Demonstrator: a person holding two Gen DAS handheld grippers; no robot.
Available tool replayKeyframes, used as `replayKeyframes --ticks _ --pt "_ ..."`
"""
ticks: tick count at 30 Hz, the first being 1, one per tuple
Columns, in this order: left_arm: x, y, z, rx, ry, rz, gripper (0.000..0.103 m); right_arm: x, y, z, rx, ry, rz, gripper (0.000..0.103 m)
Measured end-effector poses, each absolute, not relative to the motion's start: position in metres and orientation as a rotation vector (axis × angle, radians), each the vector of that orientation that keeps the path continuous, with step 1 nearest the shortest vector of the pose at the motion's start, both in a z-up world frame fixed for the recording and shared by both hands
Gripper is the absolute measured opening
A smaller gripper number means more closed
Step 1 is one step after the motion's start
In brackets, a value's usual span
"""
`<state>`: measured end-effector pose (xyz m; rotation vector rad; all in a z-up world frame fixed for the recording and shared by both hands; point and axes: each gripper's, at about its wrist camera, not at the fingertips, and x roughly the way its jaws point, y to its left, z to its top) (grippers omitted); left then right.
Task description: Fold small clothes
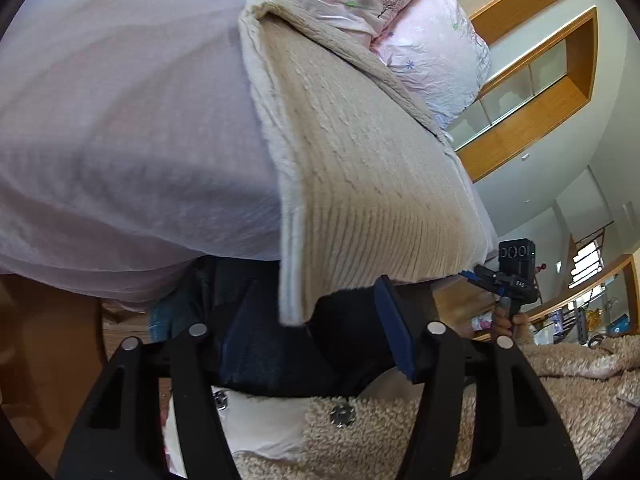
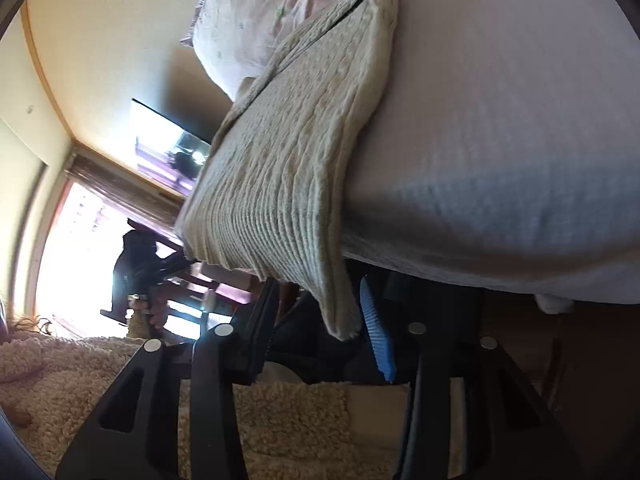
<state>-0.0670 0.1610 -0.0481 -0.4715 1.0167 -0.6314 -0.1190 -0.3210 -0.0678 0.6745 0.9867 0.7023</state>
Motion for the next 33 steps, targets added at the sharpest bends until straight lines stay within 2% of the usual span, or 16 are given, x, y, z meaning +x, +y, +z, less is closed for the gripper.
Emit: replayKeyframes --ticks 1,2,3,4,9,12,16,19,23,27,32,33 --pt "-0.064 0.162 -0.048 -0.499 0.994 -0.641 0.049 -0.119 -0.32 -0.067 0.681 0.968 0.72 0.032" --pt "-0.063 0.164 -0.048 -0.53 0.978 -0.649 0.044 -0.118 -0.318 -0.066 0.684 0.941 0.74 0.018" --pt "-0.06 0.166 -0.048 -0.574 0.961 -0.665 0.028 -0.117 -0.316 -0.064 0.679 0.928 0.749 0.008" --pt "-0.058 0.17 -0.049 -0.627 0.958 -0.682 0.008 -0.119 -0.314 -0.061 0.668 0.911 0.769 0.008" --pt "-0.069 0.175 -0.026 -0.677 0.921 -0.722 0.006 -0.123 -0.311 -0.002 0.597 0.758 0.862 0.007" --pt "-0.052 0.175 0.021 -0.645 0.818 -0.752 0.006 -0.102 -0.316 0.049 0.527 0.623 0.857 0.007" --pt "0.014 0.178 0.08 -0.608 0.699 -0.674 0.006 -0.04 -0.321 0.107 0.474 0.468 0.789 0.007" --pt "0.085 0.183 0.098 -0.659 0.649 -0.565 0.006 0.031 -0.325 0.125 0.527 0.409 0.694 0.007" --pt "0.177 0.175 0.087 -0.68 0.689 -0.416 0.006 0.123 -0.338 0.104 0.627 0.457 0.539 0.007" --pt "0.24 0.157 0.051 -0.694 0.797 -0.329 0.006 0.194 -0.337 0.048 0.674 0.636 0.334 0.007" --pt "0.267 0.144 0.038 -0.63 0.844 -0.311 0.007 0.21 -0.346 0.009 0.794 0.707 0.179 0.008" --pt "0.271 0.143 0.037 -0.623 0.848 -0.317 0.008 0.21 -0.348 0.006 0.82 0.713 0.156 0.011"
